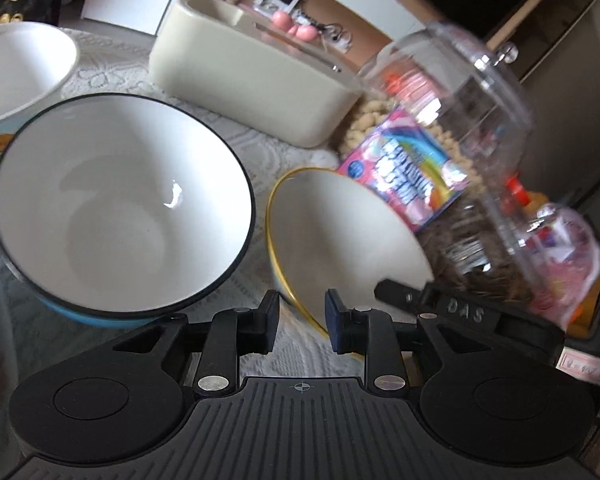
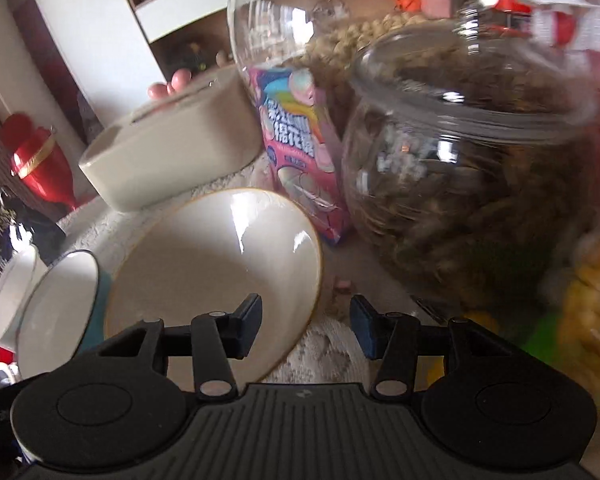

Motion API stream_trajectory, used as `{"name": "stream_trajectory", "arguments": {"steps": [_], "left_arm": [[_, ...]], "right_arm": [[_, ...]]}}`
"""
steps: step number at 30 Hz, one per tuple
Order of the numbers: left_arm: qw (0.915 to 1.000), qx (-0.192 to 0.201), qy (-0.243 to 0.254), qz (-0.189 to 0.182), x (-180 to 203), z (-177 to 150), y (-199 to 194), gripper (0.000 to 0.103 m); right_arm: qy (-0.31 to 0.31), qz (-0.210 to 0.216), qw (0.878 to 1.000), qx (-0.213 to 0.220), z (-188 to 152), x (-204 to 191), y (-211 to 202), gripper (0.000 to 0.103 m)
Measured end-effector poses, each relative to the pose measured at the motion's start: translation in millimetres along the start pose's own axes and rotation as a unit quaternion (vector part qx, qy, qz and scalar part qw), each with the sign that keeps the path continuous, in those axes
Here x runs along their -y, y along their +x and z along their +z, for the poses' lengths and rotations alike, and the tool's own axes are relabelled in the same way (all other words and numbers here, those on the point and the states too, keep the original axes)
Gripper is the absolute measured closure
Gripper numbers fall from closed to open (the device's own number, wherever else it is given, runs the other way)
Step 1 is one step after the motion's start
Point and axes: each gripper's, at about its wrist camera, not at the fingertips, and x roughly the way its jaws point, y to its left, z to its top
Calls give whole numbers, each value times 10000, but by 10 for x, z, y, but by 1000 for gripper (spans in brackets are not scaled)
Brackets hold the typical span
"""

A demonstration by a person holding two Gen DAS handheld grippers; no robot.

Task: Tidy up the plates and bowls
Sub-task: 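Open both tools and move them to grip the gold-rimmed cream bowl's rim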

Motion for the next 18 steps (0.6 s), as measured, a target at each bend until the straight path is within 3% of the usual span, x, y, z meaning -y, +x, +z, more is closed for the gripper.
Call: {"name": "stream_trajectory", "arguments": {"steps": [4,7,18], "left_arm": [[10000,-20,-3,-35,-6,-13,116,69],[9997,-4,-208,-131,-47,-7,141,72],[9982,-184,-573,-73,-56,48,523,72]], "right_arm": [[-44,153,9999,0,-7,-72,156,57],[-110,325,9992,-218,8,-112,293,63],[-198,432,9987,-183,-33,-103,374,74]]}}
